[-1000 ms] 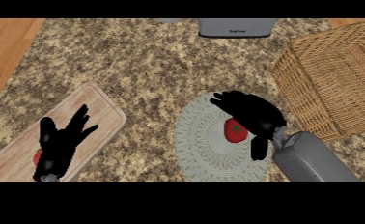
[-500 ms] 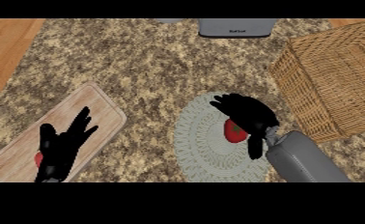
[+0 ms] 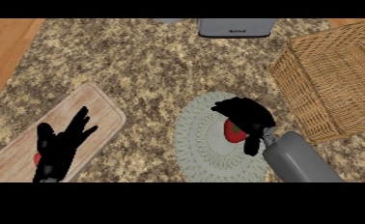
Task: Pick the tomato from the placemat and place it in the basket
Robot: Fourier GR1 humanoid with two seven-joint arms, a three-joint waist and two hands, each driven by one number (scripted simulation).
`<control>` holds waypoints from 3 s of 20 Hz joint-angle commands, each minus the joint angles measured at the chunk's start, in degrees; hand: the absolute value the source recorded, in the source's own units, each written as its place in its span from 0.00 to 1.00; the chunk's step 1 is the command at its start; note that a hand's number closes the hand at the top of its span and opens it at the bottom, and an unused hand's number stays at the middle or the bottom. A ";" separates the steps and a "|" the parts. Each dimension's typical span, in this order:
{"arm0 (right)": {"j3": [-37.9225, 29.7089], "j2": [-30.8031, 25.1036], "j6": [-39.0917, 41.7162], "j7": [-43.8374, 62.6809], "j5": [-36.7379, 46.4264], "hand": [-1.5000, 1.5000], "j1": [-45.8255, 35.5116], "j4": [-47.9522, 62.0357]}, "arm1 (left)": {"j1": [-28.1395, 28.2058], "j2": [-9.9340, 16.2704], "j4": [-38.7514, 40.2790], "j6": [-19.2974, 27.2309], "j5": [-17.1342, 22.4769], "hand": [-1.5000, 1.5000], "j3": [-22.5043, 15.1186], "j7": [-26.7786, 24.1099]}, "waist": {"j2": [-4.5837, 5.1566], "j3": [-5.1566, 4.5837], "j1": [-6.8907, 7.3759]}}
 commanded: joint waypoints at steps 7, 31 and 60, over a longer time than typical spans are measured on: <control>2.08 0.10 -9.06 -8.50 8.01 1.00 -2.32 6.35 | 2.87 -0.54 -0.98 -0.58 -0.72 0.50 -0.77 3.73 | 0.49 -0.58 0.47; -16.44 -0.61 -21.60 -5.86 -25.20 1.00 37.36 -42.77 | 6.36 0.23 -0.79 -0.60 0.57 0.50 3.37 2.56 | -0.18 -0.63 -4.61; -55.45 -31.64 -8.29 16.15 -57.76 1.00 5.94 -20.22 | 0.85 -0.80 2.47 -2.91 -1.79 0.50 1.13 2.92 | 1.00 -0.59 1.79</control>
